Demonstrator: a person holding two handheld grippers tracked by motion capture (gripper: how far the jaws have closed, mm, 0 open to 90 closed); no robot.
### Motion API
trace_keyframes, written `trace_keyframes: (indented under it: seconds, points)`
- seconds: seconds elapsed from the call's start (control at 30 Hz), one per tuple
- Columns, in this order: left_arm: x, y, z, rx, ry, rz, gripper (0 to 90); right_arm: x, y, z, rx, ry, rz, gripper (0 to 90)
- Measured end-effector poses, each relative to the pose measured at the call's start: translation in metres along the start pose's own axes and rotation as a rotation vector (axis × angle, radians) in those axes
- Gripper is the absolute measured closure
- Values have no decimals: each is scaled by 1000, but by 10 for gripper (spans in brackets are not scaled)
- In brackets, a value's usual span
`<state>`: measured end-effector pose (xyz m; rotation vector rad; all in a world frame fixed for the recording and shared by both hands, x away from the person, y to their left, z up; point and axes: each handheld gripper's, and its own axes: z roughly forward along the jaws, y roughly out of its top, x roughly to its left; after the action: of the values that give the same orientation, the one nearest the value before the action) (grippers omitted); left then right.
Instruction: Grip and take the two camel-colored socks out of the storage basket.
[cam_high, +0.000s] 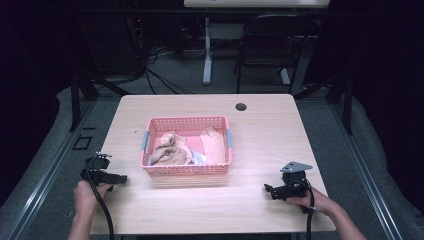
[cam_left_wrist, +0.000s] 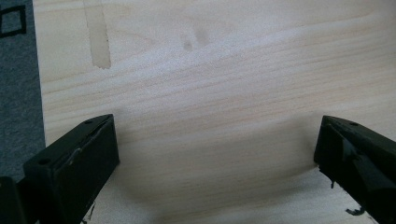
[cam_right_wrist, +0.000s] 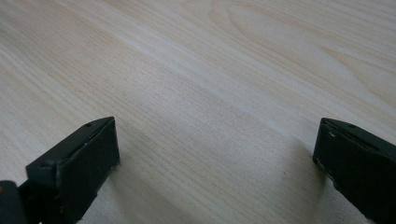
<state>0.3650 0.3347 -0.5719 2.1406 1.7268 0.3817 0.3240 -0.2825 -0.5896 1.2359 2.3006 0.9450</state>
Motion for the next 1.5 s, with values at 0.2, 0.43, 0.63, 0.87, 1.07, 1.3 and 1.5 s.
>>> trace_keyframes:
  seconds: [0.2,0.43,0.63,0.87,1.07,1.3,1.5]
  points:
    - [1,1,0,11,-5,9,0,0,0,0,0,-1,-1,0]
    - [0,3,0,38,-8,18,0,0,0,0,-1,-1,-1,0]
    - [0,9,-7,68,-35,26,1,0,0,0,0,1,0,0]
    - [-2,15,-20,69,-50,39,2,0,0,0,0,1,0,0]
    - [-8,20,-28,77,-65,64,2,0,0,0,1,-1,0,0]
    - [-16,29,-40,96,-78,100,2,0,0,0,1,-3,0,0]
    - [-15,40,-56,59,-116,119,8,1,0,0,1,-4,0,0]
